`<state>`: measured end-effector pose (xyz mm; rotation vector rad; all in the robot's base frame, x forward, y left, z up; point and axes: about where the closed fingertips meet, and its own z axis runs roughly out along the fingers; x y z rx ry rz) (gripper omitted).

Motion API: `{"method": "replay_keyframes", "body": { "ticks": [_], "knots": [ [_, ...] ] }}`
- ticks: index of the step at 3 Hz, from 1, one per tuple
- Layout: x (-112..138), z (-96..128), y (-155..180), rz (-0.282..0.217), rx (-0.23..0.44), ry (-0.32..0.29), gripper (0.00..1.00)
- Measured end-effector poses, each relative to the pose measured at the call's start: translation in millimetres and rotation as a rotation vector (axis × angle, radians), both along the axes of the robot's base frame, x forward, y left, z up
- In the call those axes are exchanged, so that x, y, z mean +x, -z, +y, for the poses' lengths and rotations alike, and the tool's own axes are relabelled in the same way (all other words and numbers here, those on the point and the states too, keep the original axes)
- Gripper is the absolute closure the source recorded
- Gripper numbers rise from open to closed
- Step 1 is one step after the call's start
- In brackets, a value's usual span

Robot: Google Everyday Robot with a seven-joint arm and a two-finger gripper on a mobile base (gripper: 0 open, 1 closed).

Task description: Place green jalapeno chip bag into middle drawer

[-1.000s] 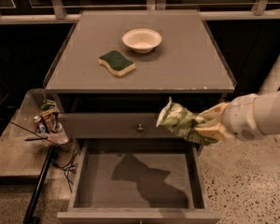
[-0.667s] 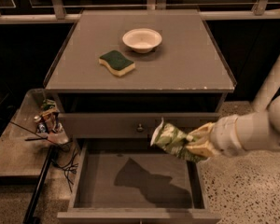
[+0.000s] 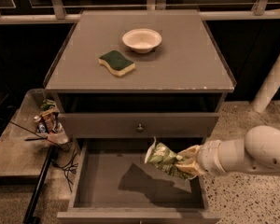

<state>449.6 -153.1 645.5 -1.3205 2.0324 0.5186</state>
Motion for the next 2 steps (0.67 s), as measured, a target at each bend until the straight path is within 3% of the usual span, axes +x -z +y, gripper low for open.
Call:
{"method": "replay_keyframes", "body": {
  "ticks": [1, 2],
  "knots": [
    [23.9, 2.0, 34.1, -0.065, 0.002, 0.048, 1.00],
    [23.6, 5.6, 39.7, -0.053, 0.005, 0.043, 1.00]
  ]
}}
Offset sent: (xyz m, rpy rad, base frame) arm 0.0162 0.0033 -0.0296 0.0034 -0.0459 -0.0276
